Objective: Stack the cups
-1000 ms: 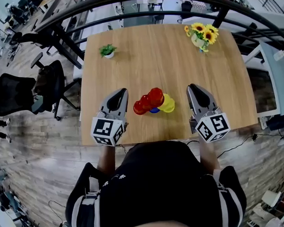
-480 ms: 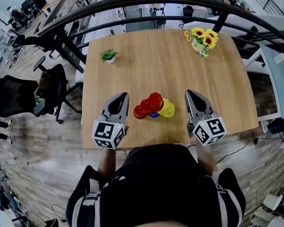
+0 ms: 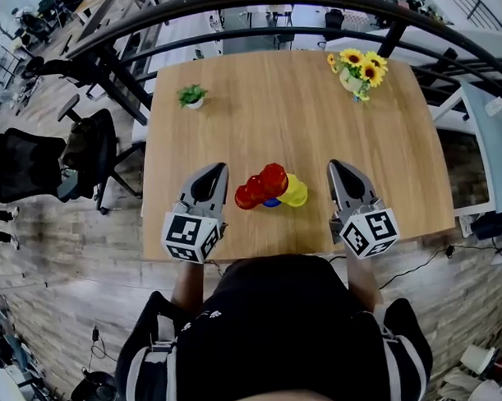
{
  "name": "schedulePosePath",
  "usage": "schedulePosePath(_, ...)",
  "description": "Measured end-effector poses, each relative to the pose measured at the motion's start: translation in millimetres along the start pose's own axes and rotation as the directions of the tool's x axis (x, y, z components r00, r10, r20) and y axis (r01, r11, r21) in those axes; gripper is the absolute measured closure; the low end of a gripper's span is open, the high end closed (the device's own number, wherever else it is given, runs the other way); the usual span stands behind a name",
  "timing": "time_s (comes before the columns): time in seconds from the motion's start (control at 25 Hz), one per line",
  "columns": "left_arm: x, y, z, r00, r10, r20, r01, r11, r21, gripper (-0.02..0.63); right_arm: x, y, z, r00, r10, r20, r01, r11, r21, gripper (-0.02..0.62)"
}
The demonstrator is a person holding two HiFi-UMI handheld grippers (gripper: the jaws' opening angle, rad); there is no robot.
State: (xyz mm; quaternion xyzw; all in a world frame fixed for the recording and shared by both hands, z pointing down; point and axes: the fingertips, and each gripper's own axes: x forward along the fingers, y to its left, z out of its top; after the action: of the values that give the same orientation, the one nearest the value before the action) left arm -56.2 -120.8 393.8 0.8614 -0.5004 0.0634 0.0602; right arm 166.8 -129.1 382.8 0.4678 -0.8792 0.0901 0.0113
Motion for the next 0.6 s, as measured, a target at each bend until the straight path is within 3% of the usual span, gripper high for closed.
schedulePosePath(0.6, -1.7, 0.7, -0.2, 1.000, 0.011, -0.002, -0.011, 1.000, 0.000, 0.592, 1.8, -0.4, -1.4, 1.000, 0.001, 0.004, -0.001, 1.000, 0.001, 0.592)
